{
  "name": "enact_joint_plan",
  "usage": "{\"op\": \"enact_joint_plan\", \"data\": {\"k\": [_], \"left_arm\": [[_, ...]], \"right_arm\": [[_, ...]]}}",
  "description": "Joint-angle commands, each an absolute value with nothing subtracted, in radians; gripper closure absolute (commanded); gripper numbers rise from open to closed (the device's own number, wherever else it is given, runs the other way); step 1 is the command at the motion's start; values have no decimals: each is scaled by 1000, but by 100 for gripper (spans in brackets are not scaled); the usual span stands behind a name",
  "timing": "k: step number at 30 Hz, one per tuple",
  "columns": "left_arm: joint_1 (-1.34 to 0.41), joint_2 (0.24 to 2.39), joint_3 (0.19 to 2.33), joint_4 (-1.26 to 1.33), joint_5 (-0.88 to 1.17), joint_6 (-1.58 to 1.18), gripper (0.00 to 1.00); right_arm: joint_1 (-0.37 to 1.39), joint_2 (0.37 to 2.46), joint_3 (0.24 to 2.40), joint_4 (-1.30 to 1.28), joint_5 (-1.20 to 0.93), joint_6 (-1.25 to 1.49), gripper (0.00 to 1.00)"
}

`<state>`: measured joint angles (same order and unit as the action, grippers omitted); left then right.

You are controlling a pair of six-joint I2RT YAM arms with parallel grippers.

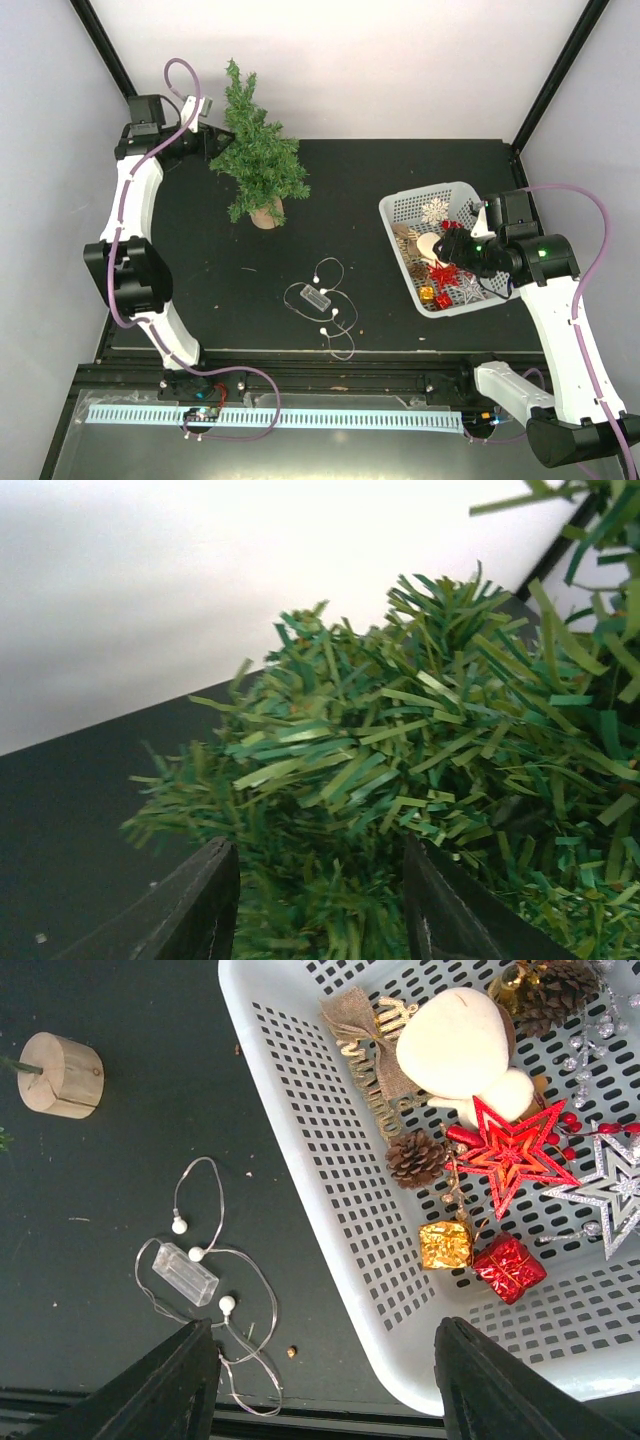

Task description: Decorate the small christmas tree

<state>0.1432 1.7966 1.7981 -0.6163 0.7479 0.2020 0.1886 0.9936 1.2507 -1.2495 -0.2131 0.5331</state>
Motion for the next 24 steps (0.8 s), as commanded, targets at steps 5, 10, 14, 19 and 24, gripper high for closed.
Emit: {"op": "enact_joint_plan", "data": {"k": [5,10,14,19,24], "left_arm": [[147,1855,1838,-642,997,155,79],[148,1872,1850,-660,1000,155,99],[149,1863,1841,-650,1039,137,98],[150,1816,1762,-548,1122,34,98],[147,1752,1633,-329,1208,-185,99]], "right_arm": [[192,1005,1258,-1240,-203,545,40],[192,1009,1254,-1233,-210,551,40],[192,1005,1242,-1228,-216,555,40],[192,994,1228,-1220,-225,564,40],[192,990,1214,-1209,-239,573,40]]}}
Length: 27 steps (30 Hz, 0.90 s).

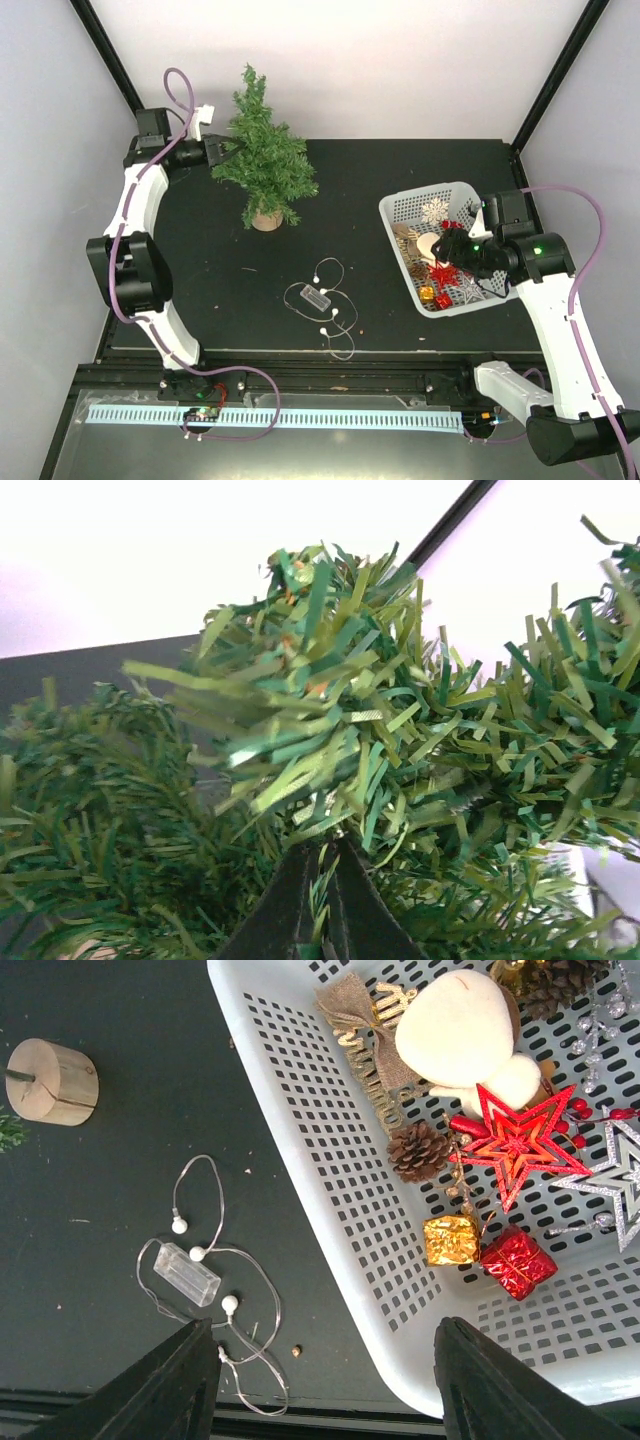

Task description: Decorate the small christmas tree

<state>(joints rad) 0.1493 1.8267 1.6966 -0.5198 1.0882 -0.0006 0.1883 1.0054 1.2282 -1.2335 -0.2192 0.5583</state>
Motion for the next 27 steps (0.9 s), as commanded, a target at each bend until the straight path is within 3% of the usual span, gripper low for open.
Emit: {"op": "enact_joint_plan", "data": {"k": [1,14,19,27], "left_arm": [[146,1742,1612,-291,1219,-217,99],[90,1667,1485,-158,1239,-328,98],[96,1671,1493,-163,1232,-324,98],[103,1681,1506,-205,1223,-284,99]], "right_arm": [[193,989,1211,-1205,-242,575,40],[205,981,1187,-1142,-354,562,41],[366,1035,1243,-1116,-287,578,41],[472,1279,1298,-728,-416,766,41]]}}
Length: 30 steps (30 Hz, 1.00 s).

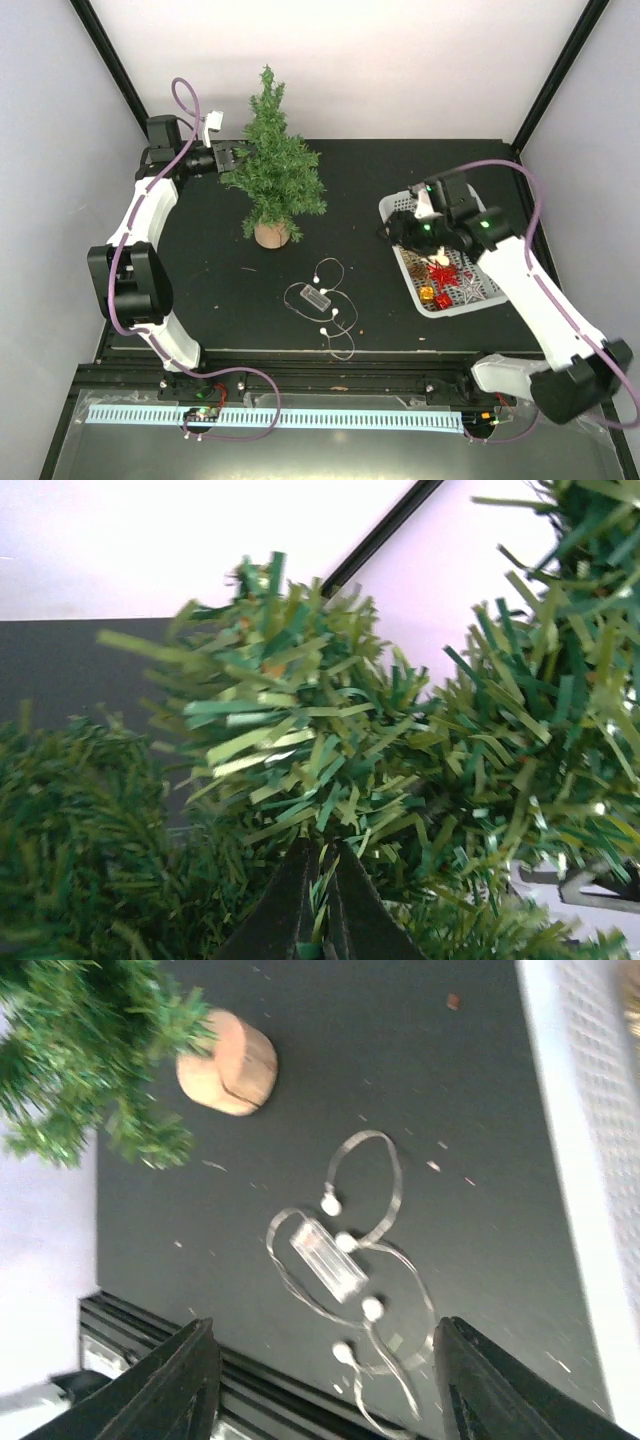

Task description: Decorate the small christmas tree

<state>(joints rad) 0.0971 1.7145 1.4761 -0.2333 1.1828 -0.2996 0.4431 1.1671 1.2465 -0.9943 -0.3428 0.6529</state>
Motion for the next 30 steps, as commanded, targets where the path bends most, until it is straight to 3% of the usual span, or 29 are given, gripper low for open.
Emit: {"op": "enact_joint_plan", "data": {"k": [1,11,22,30], "left_arm": [[104,1683,1507,-209,1222,-280,99],[104,1671,1473,-274,1240,-213,98],[104,1584,1365,-278,1216,-180,98],[104,1540,1333,-297,1197,-152,99]], "right_arm": [[478,1324,1318,-690,-422,787,41],[521,1673,1503,-513,-451,856,41],[570,1799,1534,-347,-534,923,43],[609,1870,1576,-338,-545,933,56]]}}
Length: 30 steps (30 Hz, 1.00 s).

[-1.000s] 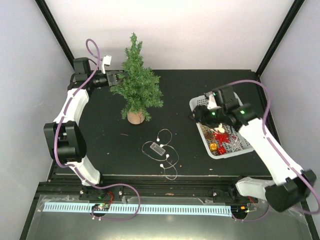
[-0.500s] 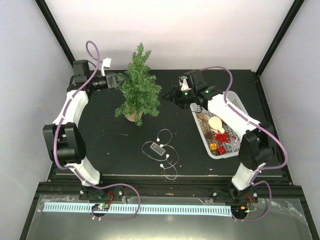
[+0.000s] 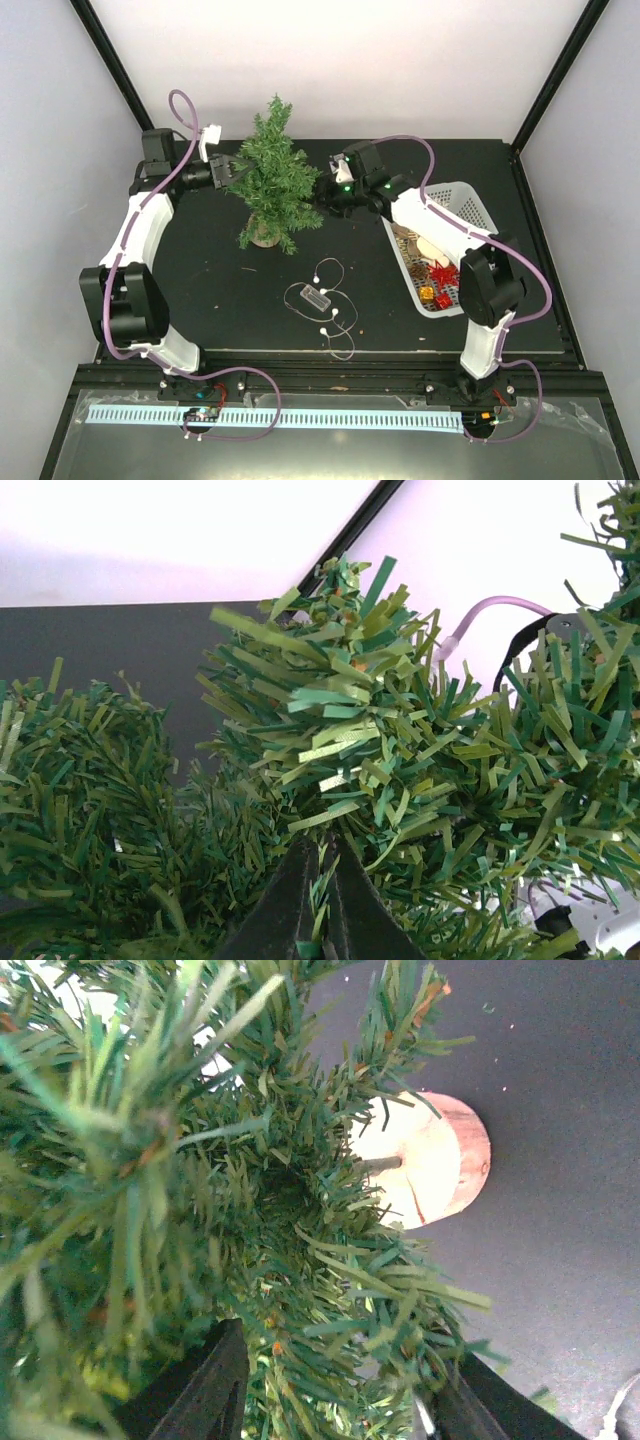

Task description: Decorate the small christmas tree

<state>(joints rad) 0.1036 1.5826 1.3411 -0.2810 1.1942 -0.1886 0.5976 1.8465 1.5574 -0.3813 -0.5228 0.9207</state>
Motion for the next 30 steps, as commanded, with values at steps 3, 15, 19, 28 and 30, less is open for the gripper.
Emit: {"op": "enact_joint_plan", "data": {"k": [3,15,19,28,30], "left_arm": [[105,1529,1324,-311,1190,-138,99],[105,1508,1306,-325,1177,-120,98],[104,1512,1318,-339,1189,-117,98],[79,1541,1338,-372,1221,-110,99],[64,1545,1341,-373,1221,-110,99]], "right_arm": [[609,1892,1594,-348,-542,924,56],[607,1903,1649,-459,-446,847,99],[603,1868,1664,-522,-385,803,99],[598,1744,1620,-614,-334,748,99],[598,1718,1600,-625,-327,741,99]]}}
